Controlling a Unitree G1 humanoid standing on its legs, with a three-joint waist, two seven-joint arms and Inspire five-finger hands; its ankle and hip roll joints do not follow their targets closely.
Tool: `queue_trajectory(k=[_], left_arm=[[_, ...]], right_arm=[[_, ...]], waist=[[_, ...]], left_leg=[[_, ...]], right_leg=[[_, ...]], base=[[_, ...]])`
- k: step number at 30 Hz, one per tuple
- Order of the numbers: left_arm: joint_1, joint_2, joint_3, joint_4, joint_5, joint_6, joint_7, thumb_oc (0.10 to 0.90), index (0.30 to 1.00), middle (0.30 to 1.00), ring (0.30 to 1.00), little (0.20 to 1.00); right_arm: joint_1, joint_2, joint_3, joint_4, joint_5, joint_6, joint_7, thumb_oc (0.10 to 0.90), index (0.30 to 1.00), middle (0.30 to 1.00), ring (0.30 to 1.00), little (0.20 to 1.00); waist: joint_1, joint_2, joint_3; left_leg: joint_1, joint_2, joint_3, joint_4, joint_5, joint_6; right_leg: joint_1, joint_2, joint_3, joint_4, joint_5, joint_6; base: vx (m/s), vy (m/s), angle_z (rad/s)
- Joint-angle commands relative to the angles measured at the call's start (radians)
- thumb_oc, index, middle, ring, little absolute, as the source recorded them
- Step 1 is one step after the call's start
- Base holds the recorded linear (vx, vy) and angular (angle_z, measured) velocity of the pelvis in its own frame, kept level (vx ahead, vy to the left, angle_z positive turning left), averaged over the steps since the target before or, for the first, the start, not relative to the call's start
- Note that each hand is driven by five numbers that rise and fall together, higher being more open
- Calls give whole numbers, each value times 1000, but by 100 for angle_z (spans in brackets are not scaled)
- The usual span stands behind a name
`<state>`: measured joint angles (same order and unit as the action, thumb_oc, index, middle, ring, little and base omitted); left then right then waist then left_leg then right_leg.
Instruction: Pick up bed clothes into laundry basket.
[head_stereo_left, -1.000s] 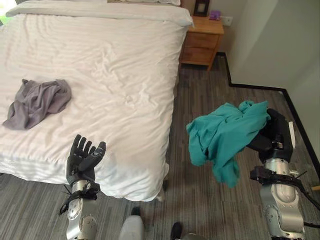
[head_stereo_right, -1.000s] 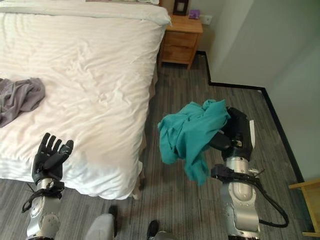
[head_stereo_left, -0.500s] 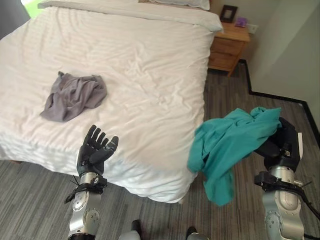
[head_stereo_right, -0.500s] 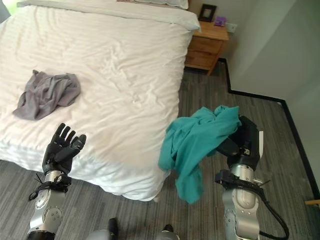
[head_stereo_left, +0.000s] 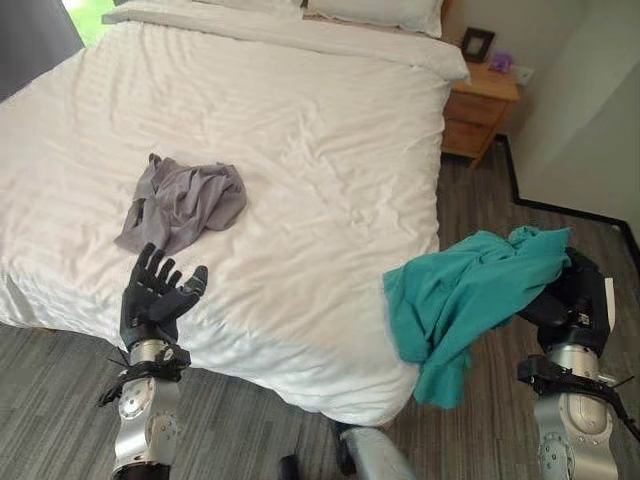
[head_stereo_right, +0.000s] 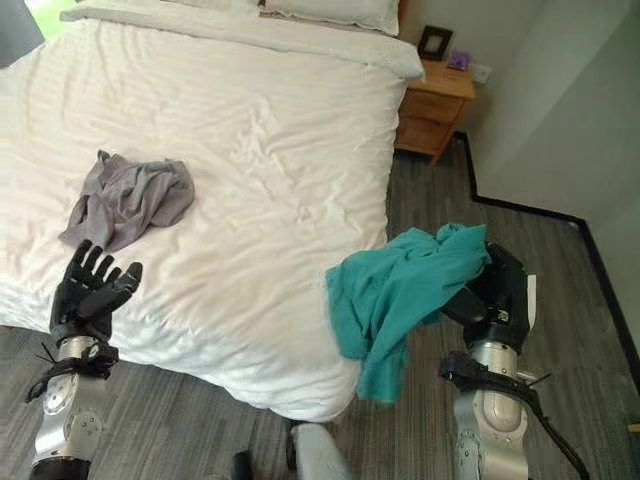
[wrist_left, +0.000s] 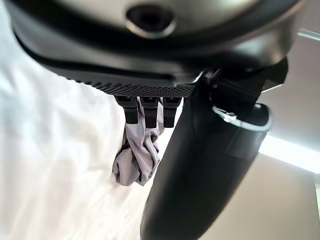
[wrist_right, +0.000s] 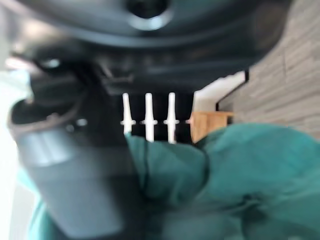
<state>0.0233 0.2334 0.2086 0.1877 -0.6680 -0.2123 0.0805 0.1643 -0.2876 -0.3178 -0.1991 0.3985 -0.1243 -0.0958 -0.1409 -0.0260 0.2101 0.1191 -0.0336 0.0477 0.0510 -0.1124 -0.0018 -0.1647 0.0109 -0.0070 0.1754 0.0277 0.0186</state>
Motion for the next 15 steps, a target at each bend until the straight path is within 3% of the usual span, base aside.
queue_trajectory(k=[1,2,3,5,6,7,10,12,14,15], left_arm=[[-136,66,9,-94,-25,-129,-43,800,900,900,900,900],[-144,68,2,-98,-40,-135,-40,800,900,900,900,900],[-152,79,-8,-105,-31,-139,-32,800,900,900,900,900],[-154,84,-8,-110,-28,-137,-29,800,900,900,900,900],[-154,97,-2,-114,-23,-136,-29,800,900,900,900,900],[-153,97,-1,-114,-23,-136,-29,800,900,900,900,900],[-149,131,19,-122,-11,-139,-38,800,900,900,900,900],[-168,158,22,-127,-4,-145,-27,800,900,900,900,900],[-189,182,32,-127,13,-150,-13,800,900,900,900,900],[-198,193,37,-125,14,-150,-16,800,900,900,900,900]], right_arm=[[-113,-61,-71,-82,64,-172,-26,400,300,300,300,300],[-123,-69,-61,-84,78,-182,-26,400,300,300,300,300],[-136,-86,-51,-78,91,-179,-28,400,300,300,300,300],[-142,-94,-52,-69,98,-173,-28,400,300,300,300,300],[-152,-103,-44,-74,98,-166,-20,400,300,300,300,300],[-152,-103,-43,-74,98,-165,-20,400,300,300,300,300],[-152,-126,-46,-83,90,-163,-7,400,300,300,300,300],[-160,-151,-44,-75,88,-164,-8,400,300,300,300,300],[-163,-163,-51,-72,85,-156,-9,400,300,300,300,300],[-153,-158,-65,-75,80,-148,2,400,300,300,300,300]], waist=[[-18,-14,-61],[-12,-22,-51],[17,-47,-25],[23,-56,-19],[31,-58,-27],[33,-59,-28],[36,-33,-64],[47,-1,-89],[48,12,-94],[32,19,-95]], left_leg=[[-47,87,55,338,27,-94],[-96,100,41,447,80,-110],[-195,111,-2,524,121,-106],[-227,127,-17,528,106,-97],[-243,180,-40,446,108,-96],[-237,180,-36,437,110,-97],[-162,274,-29,182,159,-121],[-141,269,-117,18,172,-139],[-134,252,-170,8,166,-154],[-132,250,-140,15,145,-149]], right_leg=[[78,-11,-11,-28,-100,34],[112,-10,-7,-49,-105,17],[162,-31,13,-76,-111,3],[176,-45,22,-85,-113,7],[187,-70,36,-94,-118,22],[188,-70,39,-95,-118,22],[194,-80,62,-101,-139,47],[200,-79,97,-101,-151,55],[214,-85,124,-91,-166,64],[226,-93,124,-85,-175,67]], base=[[126,-105,26],[145,-94,21],[168,-80,7],[129,39,-16],[121,83,-30],[184,154,-31],[226,179,-49],[267,270,-31],[200,239,-45],[152,221,-63]])
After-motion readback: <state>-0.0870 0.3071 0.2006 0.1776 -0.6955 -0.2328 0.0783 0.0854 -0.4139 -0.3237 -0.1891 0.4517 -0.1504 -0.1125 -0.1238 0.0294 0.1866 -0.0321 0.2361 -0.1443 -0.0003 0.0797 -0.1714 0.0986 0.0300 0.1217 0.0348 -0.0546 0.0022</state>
